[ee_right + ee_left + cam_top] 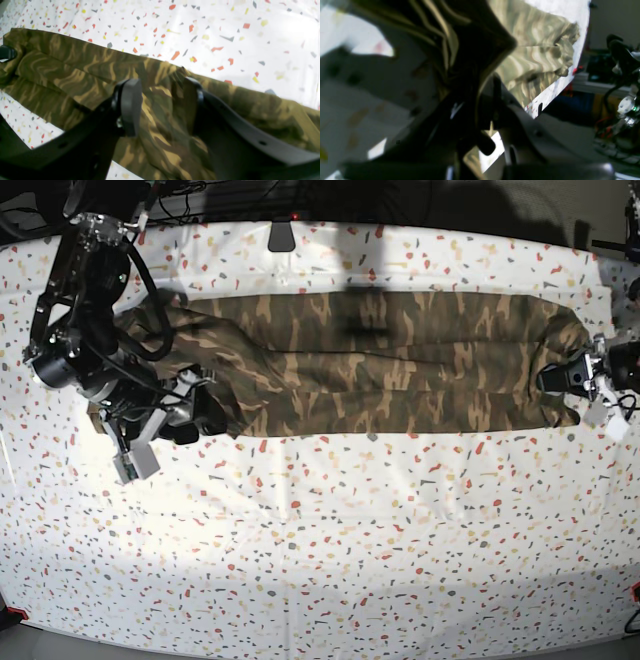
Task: Fold the T-shirt properly
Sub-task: 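Lift the strip end with the left gripper and fold it toward the middle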
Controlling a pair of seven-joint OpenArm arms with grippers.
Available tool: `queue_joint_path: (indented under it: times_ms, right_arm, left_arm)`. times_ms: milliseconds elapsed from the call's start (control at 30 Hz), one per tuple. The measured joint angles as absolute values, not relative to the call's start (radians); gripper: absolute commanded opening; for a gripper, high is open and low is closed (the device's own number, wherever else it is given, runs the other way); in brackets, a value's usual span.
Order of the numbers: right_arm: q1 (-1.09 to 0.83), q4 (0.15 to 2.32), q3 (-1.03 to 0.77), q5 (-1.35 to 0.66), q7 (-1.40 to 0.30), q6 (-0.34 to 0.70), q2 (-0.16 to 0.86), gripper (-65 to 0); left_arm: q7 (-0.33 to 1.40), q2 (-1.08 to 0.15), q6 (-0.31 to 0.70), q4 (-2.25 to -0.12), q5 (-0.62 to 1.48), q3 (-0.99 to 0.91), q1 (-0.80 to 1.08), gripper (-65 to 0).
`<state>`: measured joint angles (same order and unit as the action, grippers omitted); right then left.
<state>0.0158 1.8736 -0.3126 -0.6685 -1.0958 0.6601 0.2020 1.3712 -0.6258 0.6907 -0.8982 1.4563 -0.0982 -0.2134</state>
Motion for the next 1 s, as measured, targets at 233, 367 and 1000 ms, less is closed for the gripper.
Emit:
queue_joint_path:
  times_ms: [233,367,1000]
  right_arm:
    - [0.019,1.874,-0.313,-0.668,-1.026,0.66,0.202,-37.4]
    - [0.022,1.874,-0.313,-0.668,-1.026,0.661,0.202,-37.4]
    - [0.05,1.874,-0.313,-0.668,-1.027,0.66,0.202,-37.4]
  left_arm:
    - [1.389,-0.563,0.657,-1.092,1.457,-0.098,-0.213,-65.0]
    - [1.32,-0.518,0.615,-1.213,1.391,-0.098,-0.202,-65.0]
    - [1.181,-0.141,0.558,-1.531,1.067,-0.099,-0.046,-65.0]
